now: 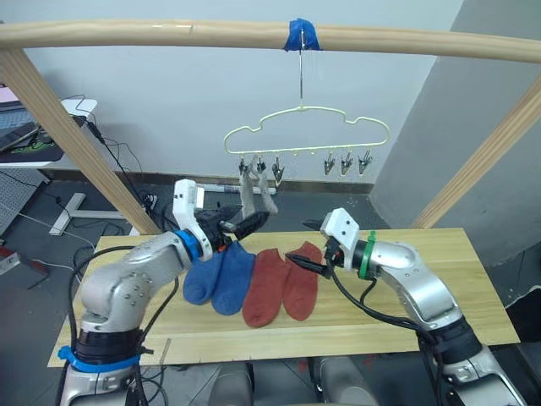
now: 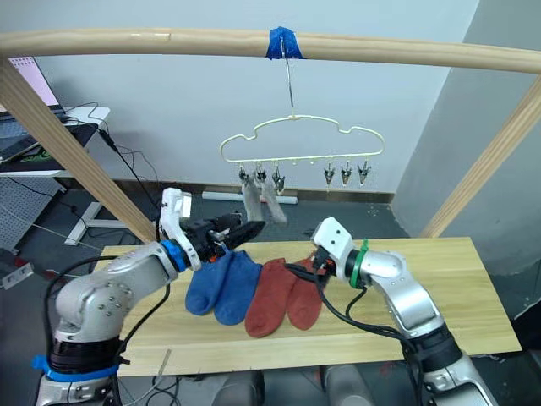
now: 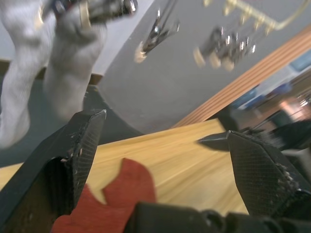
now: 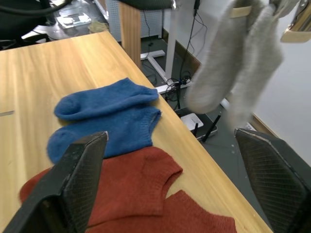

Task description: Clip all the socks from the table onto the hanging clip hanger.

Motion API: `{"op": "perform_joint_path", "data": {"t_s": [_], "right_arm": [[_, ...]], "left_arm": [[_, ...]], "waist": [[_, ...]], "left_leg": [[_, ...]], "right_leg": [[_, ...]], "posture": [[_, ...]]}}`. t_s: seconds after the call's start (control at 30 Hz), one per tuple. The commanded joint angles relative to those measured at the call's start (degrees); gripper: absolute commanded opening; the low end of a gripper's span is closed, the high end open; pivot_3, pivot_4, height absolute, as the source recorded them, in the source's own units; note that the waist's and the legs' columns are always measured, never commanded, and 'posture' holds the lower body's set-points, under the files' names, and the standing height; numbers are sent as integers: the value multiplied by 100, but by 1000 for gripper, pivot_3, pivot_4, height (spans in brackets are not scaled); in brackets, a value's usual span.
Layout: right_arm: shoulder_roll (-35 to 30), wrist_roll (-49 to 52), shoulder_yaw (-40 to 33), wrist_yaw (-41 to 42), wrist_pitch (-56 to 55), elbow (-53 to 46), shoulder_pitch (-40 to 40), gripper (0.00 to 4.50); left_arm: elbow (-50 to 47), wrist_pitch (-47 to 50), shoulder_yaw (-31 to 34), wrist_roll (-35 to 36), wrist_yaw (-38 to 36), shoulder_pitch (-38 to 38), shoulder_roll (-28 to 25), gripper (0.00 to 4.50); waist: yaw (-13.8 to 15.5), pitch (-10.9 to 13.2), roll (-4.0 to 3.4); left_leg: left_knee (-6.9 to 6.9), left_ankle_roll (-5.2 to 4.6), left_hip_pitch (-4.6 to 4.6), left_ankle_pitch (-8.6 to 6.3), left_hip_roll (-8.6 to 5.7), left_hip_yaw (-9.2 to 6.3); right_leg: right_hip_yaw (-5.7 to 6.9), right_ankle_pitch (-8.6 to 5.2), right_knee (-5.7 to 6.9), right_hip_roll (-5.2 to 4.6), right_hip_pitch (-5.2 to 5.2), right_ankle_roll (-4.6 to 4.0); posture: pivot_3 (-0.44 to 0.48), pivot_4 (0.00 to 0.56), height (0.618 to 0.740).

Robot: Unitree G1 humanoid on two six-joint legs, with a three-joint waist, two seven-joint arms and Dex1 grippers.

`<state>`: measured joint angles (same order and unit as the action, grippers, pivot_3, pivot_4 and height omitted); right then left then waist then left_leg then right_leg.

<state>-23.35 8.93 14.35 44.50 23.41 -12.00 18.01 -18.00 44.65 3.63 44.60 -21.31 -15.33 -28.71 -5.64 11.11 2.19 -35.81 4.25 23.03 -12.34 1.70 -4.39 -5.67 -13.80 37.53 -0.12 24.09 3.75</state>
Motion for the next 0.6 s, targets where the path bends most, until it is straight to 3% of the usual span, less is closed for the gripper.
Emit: {"op": "perform_joint_path", "data": {"t_s": [0.03, 0.07, 0.17, 0.33, 0.6], "right_arm": [[-192, 338, -348, 72, 185, -660, -95, 4424], [-226, 379, -389, 55, 229, -741, -112, 4424], [-267, 514, -526, -15, 395, -970, -125, 4500], [-235, 623, -629, -174, 532, -1185, -96, 4500], [-243, 773, -767, -433, 692, -1446, -100, 4500]], "left_arm": [[-149, -971, -374, -830, -197, -24, 206, 4500], [-72, -1222, -439, -1033, -211, -53, 303, 4500], [163, -2059, -572, -1624, -290, -119, 568, 3945], [665, -2984, -823, -2489, -215, -253, 873, 2498], [1646, -3850, -991, -3136, -238, -703, 1488, 2498]], "waist": [[18, 0, 0], [35, 0, 0], [35, 0, 0], [45, 0, -1], [58, 0, 0]], "left_leg": [[-1, 0, 0, 0, 0, 1], [-3, 0, 0, 0, 0, 1], [-5, -1, -3, 0, 0, 5], [-5, -1, -3, 0, 0, 5], [-9, -2, 1, 0, -1, 5]], "right_leg": [[0, -3, -1, -1, -1, -5], [0, -6, -1, -1, -1, -11], [-4, -7, 1, 0, -2, -13], [-4, 3, 2, 0, -3, 3], [-3, 7, -2, 0, -4, 11]], "posture": [[-91, 153, 740], [-92, 151, 740], [-95, 153, 740], [-107, 160, 740], [-120, 166, 740]]}}
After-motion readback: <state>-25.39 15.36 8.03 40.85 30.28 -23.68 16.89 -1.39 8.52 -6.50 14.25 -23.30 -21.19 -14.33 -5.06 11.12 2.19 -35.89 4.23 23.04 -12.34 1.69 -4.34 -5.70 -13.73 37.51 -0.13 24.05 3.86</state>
